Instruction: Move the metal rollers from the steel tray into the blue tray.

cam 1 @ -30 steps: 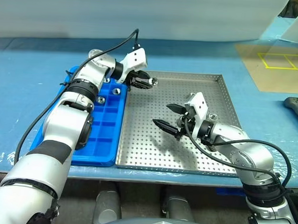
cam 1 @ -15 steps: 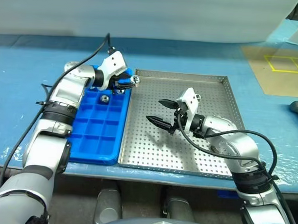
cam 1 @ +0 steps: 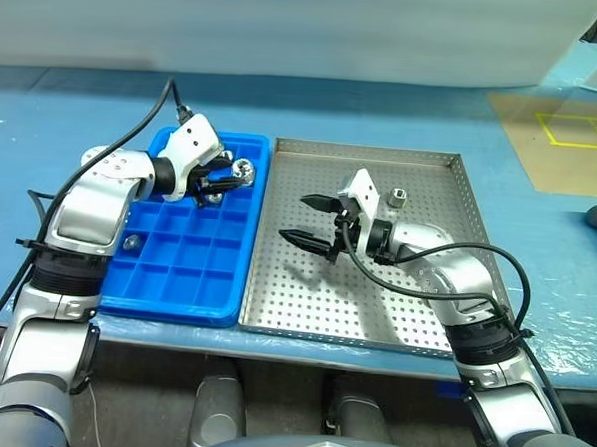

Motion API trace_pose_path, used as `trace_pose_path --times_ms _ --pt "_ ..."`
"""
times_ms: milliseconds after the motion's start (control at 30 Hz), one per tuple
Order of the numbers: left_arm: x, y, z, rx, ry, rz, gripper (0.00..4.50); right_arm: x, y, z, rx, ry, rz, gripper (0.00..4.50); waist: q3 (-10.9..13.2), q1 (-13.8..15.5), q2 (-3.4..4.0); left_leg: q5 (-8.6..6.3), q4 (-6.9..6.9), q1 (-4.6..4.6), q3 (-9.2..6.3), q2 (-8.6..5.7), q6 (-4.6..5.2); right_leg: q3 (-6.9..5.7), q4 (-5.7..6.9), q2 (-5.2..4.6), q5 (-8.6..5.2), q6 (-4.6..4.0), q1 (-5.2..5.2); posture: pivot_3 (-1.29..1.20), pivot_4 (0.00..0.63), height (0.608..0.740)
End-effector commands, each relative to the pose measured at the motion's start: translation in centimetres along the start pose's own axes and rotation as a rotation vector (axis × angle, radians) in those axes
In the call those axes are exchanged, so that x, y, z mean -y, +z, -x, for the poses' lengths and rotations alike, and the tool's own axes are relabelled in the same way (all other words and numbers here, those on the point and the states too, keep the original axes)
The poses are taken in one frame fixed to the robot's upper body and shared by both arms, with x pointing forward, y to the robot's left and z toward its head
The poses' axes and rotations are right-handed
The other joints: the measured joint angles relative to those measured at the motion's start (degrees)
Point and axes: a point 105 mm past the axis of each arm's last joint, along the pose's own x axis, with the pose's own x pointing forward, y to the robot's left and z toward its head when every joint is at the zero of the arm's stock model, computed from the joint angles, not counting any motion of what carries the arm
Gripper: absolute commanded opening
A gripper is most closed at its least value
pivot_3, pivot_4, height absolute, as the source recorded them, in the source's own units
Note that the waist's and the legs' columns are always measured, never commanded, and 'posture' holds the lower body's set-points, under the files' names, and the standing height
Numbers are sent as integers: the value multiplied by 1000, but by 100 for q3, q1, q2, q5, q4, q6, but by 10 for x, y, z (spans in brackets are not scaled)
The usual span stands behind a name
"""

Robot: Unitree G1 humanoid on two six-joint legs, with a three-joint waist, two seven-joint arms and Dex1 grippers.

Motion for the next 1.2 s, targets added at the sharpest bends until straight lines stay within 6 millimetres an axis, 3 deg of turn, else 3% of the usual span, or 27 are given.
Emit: trace_pose_path --times_ms 33,400,667,1200 --pt "-3 3 16 11 53 -1 1599 -4 11 -5 31 49 47 4500 0 6 0 0 -1 -2 0 0 0 -1 0 0 0 0 -2 208 150 740" --pt "15 -20 50 -64 92 57 1599 -7 12 -18 17 152 61 4500 0 158 0 1 -3 -9 -5 3 -1 -11 2 1 -3 -4 -9 309 150 740" --pt "10 -32 67 -129 165 72 1599 -11 12 -24 13 199 62 4500 0 314 0 1 -2 -10 -7 3 -2 -13 5 0 -3 -5 -9 350 150 740" --pt "0 -80 65 -235 285 152 1599 -12 11 -23 12 202 56 4500 0 377 -1 3 4 -9 -11 4 -5 -15 14 1 -3 -5 -9 344 150 740"
